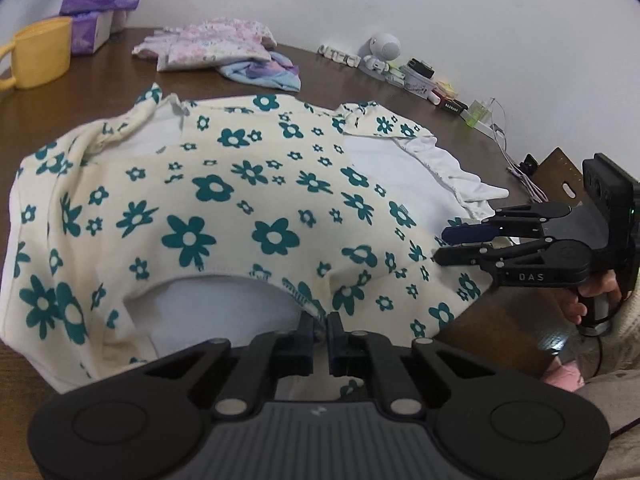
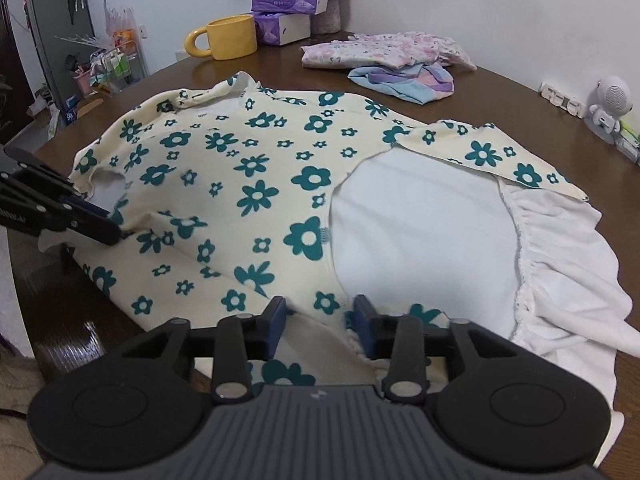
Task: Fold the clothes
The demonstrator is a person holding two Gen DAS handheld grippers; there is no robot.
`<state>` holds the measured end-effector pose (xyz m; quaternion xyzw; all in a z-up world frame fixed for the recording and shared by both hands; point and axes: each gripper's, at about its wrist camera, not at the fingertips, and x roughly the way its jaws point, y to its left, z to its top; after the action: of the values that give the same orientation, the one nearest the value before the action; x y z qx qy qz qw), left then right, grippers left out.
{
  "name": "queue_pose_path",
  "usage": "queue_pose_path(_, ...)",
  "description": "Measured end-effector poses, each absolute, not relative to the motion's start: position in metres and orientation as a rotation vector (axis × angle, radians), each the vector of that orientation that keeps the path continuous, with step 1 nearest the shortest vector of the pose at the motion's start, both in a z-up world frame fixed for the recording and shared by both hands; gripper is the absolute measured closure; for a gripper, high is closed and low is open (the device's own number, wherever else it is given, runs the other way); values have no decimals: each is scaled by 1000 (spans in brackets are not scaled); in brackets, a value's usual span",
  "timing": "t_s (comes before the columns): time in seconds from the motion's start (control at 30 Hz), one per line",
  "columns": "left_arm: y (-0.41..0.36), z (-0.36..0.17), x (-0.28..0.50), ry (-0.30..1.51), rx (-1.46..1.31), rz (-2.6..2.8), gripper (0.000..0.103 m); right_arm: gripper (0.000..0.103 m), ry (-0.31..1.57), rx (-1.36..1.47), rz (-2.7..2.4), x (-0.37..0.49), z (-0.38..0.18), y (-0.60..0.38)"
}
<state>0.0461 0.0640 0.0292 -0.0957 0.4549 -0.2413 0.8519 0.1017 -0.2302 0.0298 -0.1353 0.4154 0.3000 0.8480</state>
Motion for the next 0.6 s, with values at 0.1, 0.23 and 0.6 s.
queue_pose_path(0.1, 69, 28, 49, 982, -223, -518, 98, 81, 889, -276, 629, 101, 31, -234)
queue_pose_path(0.23, 71, 30, 50, 962, -241, -514, 89, 79, 883, -264, 606, 98, 32, -235)
queue_pose_path(0.6, 57, 24, 45, 914, -202, -472, 98, 77, 773, -179, 534, 66, 33, -208)
